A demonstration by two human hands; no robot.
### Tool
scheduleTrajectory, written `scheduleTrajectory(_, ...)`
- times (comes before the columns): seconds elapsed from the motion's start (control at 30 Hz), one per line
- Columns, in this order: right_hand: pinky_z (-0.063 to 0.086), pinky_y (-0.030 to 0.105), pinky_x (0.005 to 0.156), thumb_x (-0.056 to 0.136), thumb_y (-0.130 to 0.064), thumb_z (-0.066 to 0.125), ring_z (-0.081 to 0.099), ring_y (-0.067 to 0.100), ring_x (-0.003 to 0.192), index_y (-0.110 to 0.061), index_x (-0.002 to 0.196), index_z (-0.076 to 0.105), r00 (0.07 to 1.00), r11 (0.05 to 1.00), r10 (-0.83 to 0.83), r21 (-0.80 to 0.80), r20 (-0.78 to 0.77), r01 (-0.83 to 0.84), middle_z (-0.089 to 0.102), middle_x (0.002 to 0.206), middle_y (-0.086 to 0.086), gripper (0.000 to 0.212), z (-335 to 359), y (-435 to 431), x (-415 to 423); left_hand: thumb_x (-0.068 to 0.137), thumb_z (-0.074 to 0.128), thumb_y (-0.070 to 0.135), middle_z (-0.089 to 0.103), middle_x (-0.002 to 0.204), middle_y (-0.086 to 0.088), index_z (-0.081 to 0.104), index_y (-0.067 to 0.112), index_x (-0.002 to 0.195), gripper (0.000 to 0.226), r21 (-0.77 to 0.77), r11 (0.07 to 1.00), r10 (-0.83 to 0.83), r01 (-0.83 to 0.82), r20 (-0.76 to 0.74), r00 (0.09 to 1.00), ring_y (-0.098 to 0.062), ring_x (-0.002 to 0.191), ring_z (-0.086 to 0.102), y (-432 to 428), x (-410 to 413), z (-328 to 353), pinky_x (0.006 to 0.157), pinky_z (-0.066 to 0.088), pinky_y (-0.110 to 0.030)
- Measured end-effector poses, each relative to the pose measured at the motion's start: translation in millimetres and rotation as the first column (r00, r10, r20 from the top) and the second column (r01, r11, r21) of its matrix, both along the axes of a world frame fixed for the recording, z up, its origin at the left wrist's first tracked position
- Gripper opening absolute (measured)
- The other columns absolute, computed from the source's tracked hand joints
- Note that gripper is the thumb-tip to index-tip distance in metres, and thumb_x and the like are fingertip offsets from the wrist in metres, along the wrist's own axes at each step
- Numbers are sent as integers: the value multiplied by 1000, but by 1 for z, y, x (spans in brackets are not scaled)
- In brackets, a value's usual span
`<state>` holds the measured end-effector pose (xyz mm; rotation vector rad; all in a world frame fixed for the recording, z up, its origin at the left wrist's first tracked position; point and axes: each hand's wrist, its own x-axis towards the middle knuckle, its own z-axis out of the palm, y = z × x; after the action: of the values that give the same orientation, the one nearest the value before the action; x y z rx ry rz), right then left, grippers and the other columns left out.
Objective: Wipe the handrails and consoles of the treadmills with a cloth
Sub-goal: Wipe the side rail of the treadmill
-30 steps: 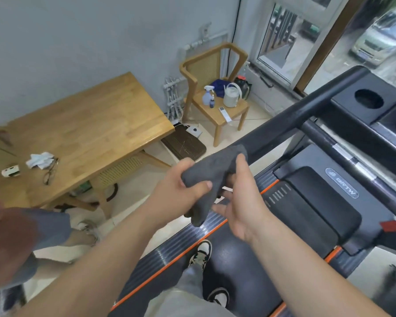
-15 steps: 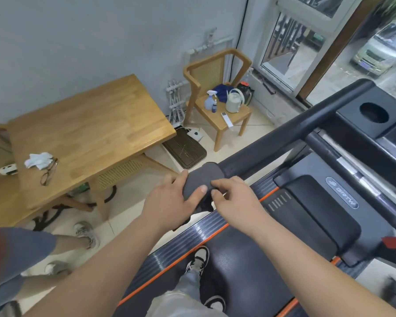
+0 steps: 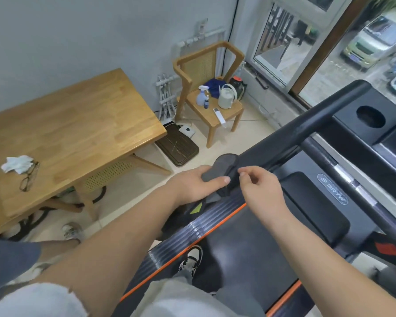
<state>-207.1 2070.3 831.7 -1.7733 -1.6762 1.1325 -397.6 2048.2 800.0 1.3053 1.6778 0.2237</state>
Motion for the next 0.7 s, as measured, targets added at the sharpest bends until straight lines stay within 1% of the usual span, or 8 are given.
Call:
scheduleTrajectory(0.07,45,23,81,100,-17,55,65,4,95,-22,108,74,999,1000,-5,-9,-37,4,71,95,-14,22,-2,3,-4,75,53,91,64,121,17,37,57,143,78,66,997,-32,38,-100,994,-13,110,62,-38,-17,2,98,50,-34)
scheduleTrajectory(0.13,46,17,77,101,-20,56,65,3,92,-23,108,74,997,1000,5,-25,-77,-7,72,92,-13,19,-2,4,-6,76,50,92,62,123,18,26,54,151,87,167,986,13,29,-250,968,-13,109,62,-82,-28,0,90,51,-32)
scheduleTrajectory(0.2,46,16,75,101,-22,58,66,2,90,-25,107,73,993,999,16,-35,-113,-20,72,90,-12,17,0,5,-2,80,37,93,61,122,14,27,50,154,86,266,964,119,-21,-355,927,-15,107,63,-114,-28,-5,82,53,-33)
scheduleTrajectory(0.33,56,30,81,101,-25,59,71,12,87,-30,97,73,989,998,22,-56,-149,-30,74,85,-7,16,7,9,20,91,16,85,62,111,4,42,41,144,73,307,951,186,-13,-540,821,-21,102,64,-86,-1,-11,71,52,-34)
scheduleTrajectory(0.43,59,41,81,100,-25,58,72,18,86,-29,91,74,989,998,-19,-57,-144,11,75,82,-5,18,16,17,38,96,15,79,64,110,-10,36,32,149,74,266,959,81,98,-588,805,-35,99,67,-1,44,-6,75,55,-42)
scheduleTrajectory(0.53,58,47,84,99,-25,57,70,26,89,-23,88,73,993,998,-19,-60,-113,12,74,86,6,19,21,26,57,98,19,76,61,117,-16,30,28,154,74,279,950,61,138,-602,796,-39,104,63,52,93,-2,78,54,-45)
scheduleTrajectory(0.6,57,41,83,100,-27,57,69,23,89,-24,92,73,994,997,-23,-81,-104,15,73,85,2,18,20,33,72,98,28,73,57,121,-16,25,27,157,75,313,923,62,221,-691,720,-36,106,58,45,107,2,80,49,-45)
scheduleTrajectory(0.7,47,21,79,101,-25,57,66,8,90,-22,105,73,994,997,-39,-76,-102,31,70,88,-12,17,19,41,96,95,53,59,50,135,-17,25,27,157,75,389,858,77,334,-742,666,-34,115,53,1,95,-6,94,46,-47)
